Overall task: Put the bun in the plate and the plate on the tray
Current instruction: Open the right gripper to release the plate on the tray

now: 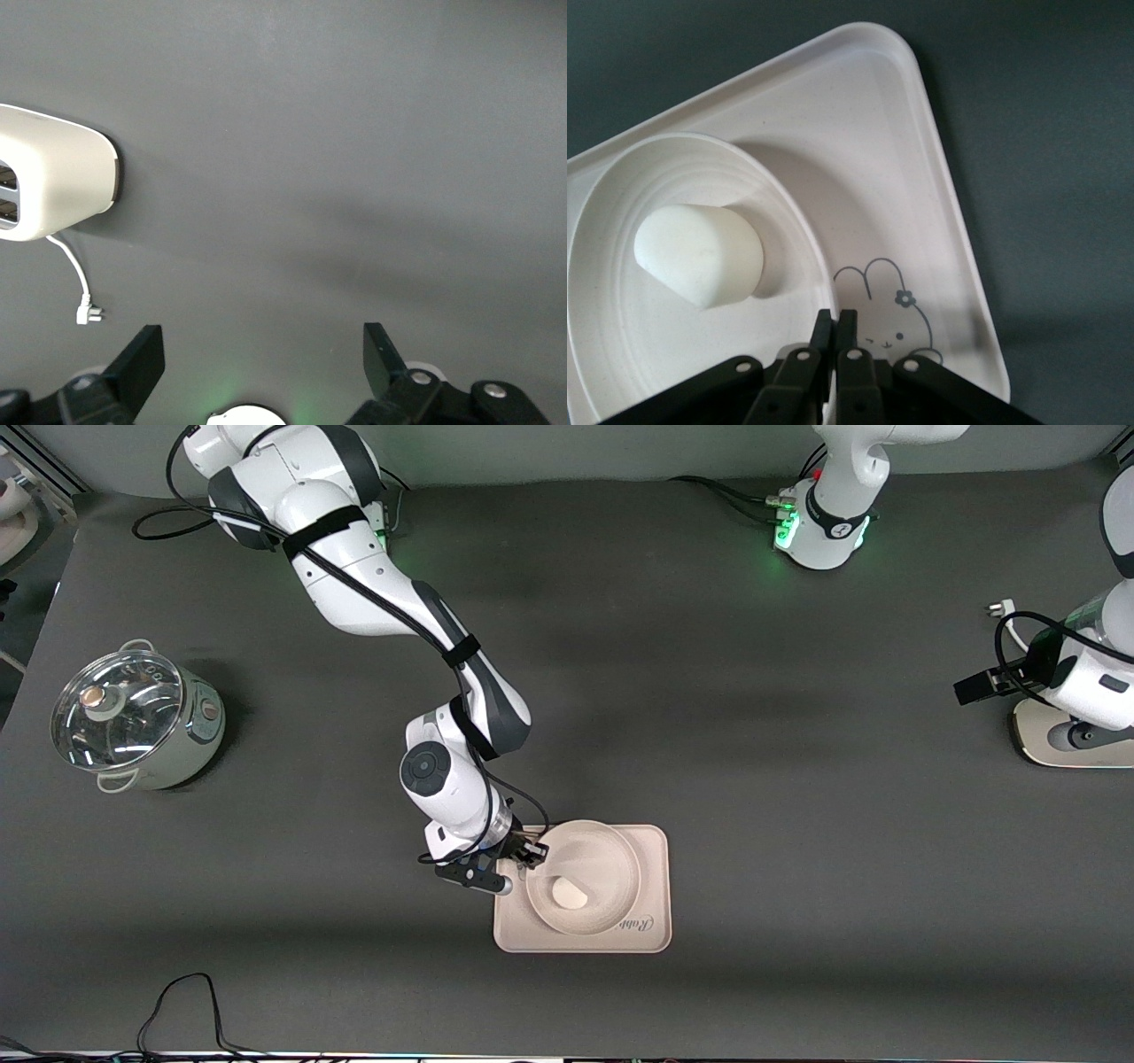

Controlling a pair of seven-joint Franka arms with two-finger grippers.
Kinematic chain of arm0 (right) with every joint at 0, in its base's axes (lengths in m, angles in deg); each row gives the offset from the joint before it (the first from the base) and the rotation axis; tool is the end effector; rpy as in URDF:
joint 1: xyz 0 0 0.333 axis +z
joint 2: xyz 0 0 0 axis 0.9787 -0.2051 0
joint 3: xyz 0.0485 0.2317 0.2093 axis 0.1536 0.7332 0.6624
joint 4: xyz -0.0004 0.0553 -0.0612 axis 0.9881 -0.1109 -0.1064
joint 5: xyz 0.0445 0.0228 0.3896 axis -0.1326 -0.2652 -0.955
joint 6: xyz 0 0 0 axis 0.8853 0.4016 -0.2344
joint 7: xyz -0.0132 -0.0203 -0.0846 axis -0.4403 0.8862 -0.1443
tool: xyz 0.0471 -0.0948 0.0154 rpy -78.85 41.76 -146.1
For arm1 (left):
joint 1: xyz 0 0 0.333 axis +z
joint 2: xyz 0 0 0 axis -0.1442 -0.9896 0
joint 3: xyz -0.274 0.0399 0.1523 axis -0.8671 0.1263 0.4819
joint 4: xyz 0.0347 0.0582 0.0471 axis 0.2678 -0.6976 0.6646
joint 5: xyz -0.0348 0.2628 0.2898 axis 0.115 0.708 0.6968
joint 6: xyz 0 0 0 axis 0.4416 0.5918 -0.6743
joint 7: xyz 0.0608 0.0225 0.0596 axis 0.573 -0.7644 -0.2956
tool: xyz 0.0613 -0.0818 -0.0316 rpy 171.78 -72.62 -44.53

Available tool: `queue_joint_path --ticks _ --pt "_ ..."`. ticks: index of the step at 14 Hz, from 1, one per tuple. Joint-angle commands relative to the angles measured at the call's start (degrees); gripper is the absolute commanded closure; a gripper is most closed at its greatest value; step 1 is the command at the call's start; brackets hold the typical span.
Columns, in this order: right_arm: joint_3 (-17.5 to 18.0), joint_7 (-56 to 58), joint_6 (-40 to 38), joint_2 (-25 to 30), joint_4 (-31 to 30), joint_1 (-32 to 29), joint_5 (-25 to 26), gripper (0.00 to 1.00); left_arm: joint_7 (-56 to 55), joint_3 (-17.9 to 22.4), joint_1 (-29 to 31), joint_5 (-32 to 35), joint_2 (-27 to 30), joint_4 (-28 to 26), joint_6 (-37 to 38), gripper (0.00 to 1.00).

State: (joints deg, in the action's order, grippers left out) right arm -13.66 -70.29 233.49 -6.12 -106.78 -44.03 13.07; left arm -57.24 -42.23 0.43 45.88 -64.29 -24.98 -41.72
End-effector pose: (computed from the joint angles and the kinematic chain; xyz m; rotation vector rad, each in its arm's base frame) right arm 0.6672 0.3829 0.1930 -2.8190 0.4519 -0.2423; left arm 0.5592 -0.0016 0.5444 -3.0110 -0.3673 0.2552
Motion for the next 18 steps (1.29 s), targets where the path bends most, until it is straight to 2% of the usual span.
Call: queue_joint_path --ticks 1,2,3,4,5,8,12,13,16,18 --pt "-0.04 1.22 0.62 -1.44 1.94 0.23 -1.88 0.97 0.14 0.72 -0.93 -0.33 0.2 0.71 0.62 0.0" --pt "-0.04 1.22 0.62 -1.53 1.94 0.23 -1.88 0.9 0.14 0.72 -0.93 -0.33 0.2 0.71 0.71 0.0" --pt "-0.04 1.22 0.62 -1.53 2.03 0.23 -1.97 0.62 0.14 0.72 -0.93 -0.33 0.2 0.71 0.8 0.0" --pt "-0.04 0.96 0.54 -1.53 2.03 0.23 -1.97 0.17 0.14 0.72 -0.93 -0.33 0.2 0.71 0.88 0.0" --pt "-0.04 0.7 0.53 -1.44 2.03 0.14 -1.97 0.0 0.14 0.72 -0.93 -0.33 0.2 0.71 1.15 0.0" --pt "-0.13 0.61 -2.0 -0.21 2.03 0.06 -1.89 0.0 0.14 0.72 -0.93 -0.33 0.2 0.79 0.97 0.0" --pt "-1.36 0.69 -15.25 6.89 2.12 -0.12 -0.92 0.0 0.14 0.72 -0.84 -0.33 0.28 0.79 1.15 0.0" --pt "-3.01 0.78 -19.11 8.74 2.38 0.23 -0.83 0.0 0.06 0.72 -0.92 -0.33 0.2 0.88 1.15 0.0" --pt "-3.91 1.4 -31.42 17.51 1.68 -0.91 3.98 0.0 0.05 0.72 -0.84 -0.42 0.28 0.79 1.15 0.0" --pt "-3.65 1.57 -38.02 24.71 -0.94 -2.66 6.89 0.0 0.14 0.72 -0.84 -0.42 0.55 0.79 1.67 0.0"
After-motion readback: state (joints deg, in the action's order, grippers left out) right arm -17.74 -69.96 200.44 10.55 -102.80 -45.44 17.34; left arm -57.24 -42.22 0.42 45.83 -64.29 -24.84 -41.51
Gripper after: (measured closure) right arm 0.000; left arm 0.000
